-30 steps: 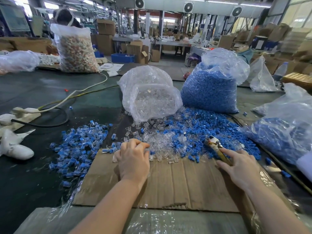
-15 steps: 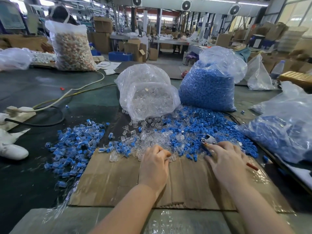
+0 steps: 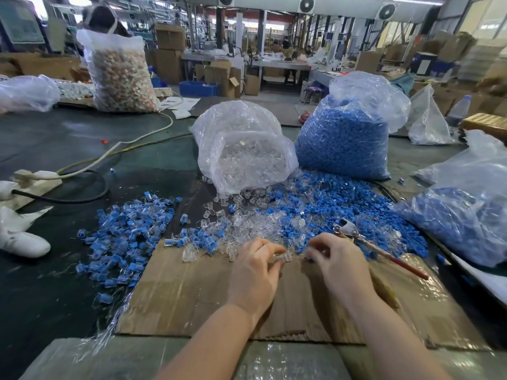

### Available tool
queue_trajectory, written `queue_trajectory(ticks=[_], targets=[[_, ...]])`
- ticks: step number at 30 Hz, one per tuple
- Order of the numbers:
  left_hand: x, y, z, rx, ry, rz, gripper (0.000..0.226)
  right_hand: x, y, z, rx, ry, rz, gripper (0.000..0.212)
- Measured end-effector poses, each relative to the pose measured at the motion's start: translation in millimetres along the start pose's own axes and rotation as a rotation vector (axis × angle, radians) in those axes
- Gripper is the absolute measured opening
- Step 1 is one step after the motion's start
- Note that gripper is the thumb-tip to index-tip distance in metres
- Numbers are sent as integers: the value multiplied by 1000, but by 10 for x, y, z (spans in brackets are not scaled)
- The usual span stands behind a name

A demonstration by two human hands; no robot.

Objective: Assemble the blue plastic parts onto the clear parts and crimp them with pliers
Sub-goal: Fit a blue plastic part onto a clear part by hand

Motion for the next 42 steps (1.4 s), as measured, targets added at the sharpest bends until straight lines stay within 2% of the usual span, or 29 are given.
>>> queue_trajectory(ticks=[3, 5, 9, 10, 13, 15, 18, 21, 25, 29, 36, 42], targets=[[33, 17, 23, -29, 65, 3, 24, -86, 6, -168, 16, -275, -157, 8], [51, 20, 11, -11, 127, 18, 20, -125, 3, -212, 10, -356, -220, 12], [51, 25, -21, 71, 191, 23, 13, -142, -11, -180, -15, -363, -188, 13], [50, 26, -32, 94, 200, 26, 11, -129, -20, -142, -41, -291, -134, 15], [55, 28, -72, 158, 212, 37, 7, -30, -34, -4, -165, 175, 63, 23], [47, 23, -88, 171, 212, 19, 9, 0, -56, 93, -227, 374, 64, 31], [38, 9, -91, 175, 194, -7, 12, -19, -100, 153, -237, 482, -12, 37], [30, 4, -105, 187, 199, -23, 12, -3, -140, 154, -223, 521, 16, 29], [15, 7, -130, 222, 220, -44, 8, 1, -150, 162, -193, 480, 81, 18], [15, 11, -152, 253, 246, -40, 2, -10, -80, 57, -99, 319, 179, 11], [6, 15, -161, 251, 243, -51, 3, -65, -55, 65, -155, 268, 124, 19], [17, 12, -156, 261, 249, -40, 13, -130, -43, 9, -79, 187, 90, 16]])
Point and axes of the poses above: each hand's wrist, its own y-axis away from the middle knuckle, its own x-axis out of the back of the hand, z = x × y, the point moved 3 cm from there along -y, towards the middle knuckle, and after that the axes turned 10 degrees about -z, right-handed, at the moved point
